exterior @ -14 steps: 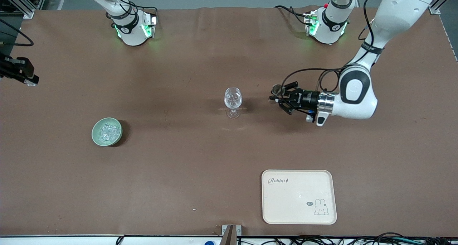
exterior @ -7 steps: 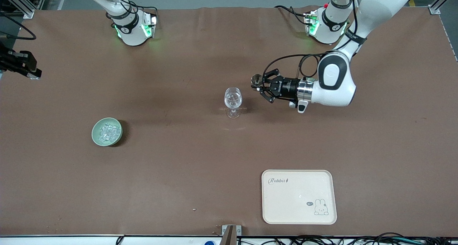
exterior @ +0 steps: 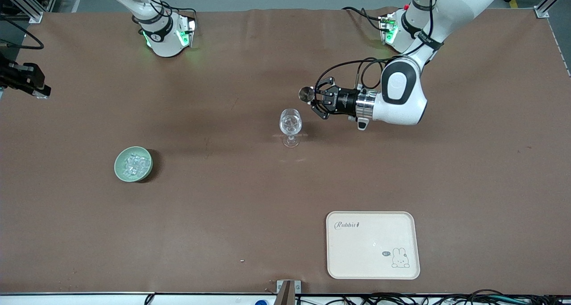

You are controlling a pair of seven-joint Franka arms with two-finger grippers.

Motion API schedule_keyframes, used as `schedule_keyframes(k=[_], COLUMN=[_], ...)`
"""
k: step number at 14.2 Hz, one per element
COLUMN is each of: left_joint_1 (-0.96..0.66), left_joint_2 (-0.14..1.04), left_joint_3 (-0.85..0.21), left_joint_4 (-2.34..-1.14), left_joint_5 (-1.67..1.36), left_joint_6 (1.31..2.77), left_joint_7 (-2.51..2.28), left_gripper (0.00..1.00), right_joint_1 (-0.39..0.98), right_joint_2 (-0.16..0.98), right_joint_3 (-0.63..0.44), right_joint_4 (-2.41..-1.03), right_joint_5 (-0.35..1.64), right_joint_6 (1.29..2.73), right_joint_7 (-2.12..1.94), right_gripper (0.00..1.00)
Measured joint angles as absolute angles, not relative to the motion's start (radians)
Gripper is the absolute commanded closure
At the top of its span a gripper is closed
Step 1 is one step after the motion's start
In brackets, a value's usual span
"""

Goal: Pour wine and add ice with both arms
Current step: 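Carry the silver jigger above the wine glass with the left gripper, then tilt the jigger over the glass with the left gripper to pour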

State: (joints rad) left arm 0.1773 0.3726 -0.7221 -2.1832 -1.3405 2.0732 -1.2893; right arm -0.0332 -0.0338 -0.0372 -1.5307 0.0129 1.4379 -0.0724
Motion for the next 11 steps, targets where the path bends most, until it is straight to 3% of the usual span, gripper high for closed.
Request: schedule_keyframes(k=[11], left_joint_1=[0.082], left_joint_2=[0.397], left_joint_3=[-0.727], left_joint_4=[-2.196], left_joint_5=[-1.475], left_joint_6=[2.201], left_joint_7=[-1.539], left_gripper=[1.00], right_joint_1=[-0.033], right_joint_2=[-0.047], right_joint_3=[-0.039], right_joint_4=[-1.519], right_joint_5=[0.011], right_joint_6=[1.456], right_joint_7=[-0.074], right_gripper=[0.97])
